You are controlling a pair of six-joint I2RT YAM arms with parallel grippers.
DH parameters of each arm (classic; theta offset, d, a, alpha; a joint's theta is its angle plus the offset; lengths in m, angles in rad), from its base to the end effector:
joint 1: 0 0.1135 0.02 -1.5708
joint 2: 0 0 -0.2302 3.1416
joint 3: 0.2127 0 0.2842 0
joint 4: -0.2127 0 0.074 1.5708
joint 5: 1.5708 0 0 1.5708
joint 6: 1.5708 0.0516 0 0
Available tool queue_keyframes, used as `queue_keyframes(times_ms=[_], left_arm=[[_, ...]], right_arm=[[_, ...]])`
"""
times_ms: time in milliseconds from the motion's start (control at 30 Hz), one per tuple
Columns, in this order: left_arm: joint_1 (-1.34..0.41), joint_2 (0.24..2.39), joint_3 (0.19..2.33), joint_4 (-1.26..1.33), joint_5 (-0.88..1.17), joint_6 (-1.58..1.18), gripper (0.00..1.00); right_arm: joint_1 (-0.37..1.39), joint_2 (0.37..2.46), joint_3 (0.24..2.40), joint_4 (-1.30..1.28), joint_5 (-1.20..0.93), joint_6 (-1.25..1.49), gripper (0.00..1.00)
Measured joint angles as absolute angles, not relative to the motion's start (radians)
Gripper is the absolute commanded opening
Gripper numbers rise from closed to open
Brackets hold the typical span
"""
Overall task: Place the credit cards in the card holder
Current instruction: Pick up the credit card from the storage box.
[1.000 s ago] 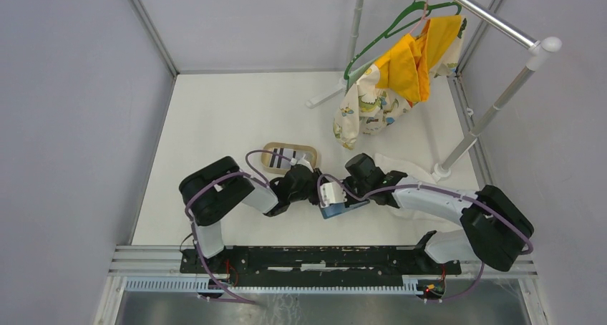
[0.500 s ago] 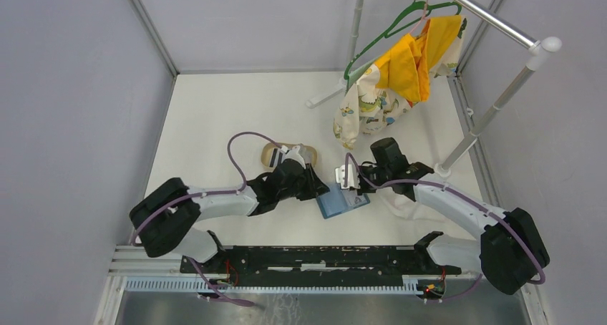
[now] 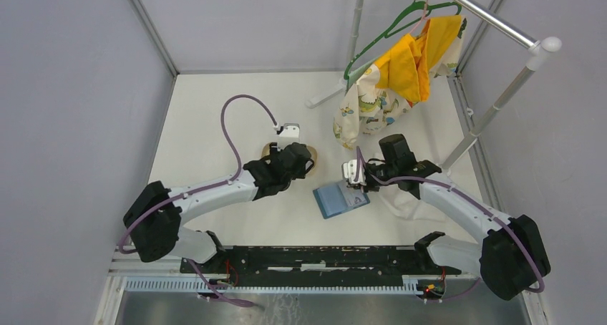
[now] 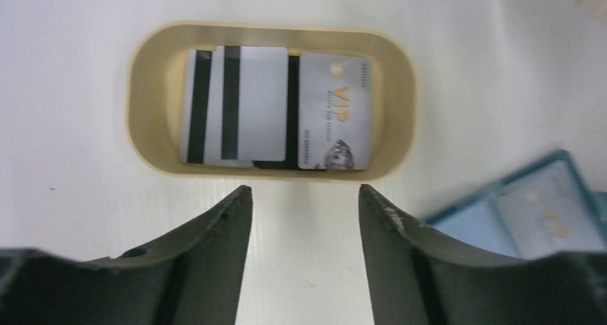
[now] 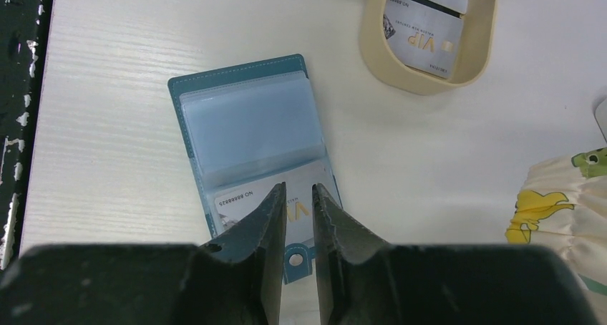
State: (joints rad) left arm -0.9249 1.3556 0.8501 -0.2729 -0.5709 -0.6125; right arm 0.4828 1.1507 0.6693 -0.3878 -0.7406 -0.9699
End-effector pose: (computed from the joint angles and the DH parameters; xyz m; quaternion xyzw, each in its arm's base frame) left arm 0.2188 -0.2440 0.1739 0.0304 0.8913 -0.0707 0.4468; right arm 0.2252 0.1573 0.1626 -0.6744 0.5719 0.2526 0.3929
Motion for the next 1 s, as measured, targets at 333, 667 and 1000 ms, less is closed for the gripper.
queue_keyframes(times_ms=[333,667,1000], left_arm=[[-0.691,1.542,0.896,-0.261,-0.387,-0.505,0.69],[-0.622,1.699,0.966,-0.18,-0.123,-0.477,0.67],[-0.565,1.757,1.032,-0.17,-0.023,-0.478,0.6]], right_arm=[[0.462,1.172,0.67,-0.4,-0.764,-0.97,0.25],[0.462,1.194,0.67,-0.406,-0.764,-0.97,0.25],[0.462,1.195,0.67,-0.406,-0.764,-0.97,0.25]])
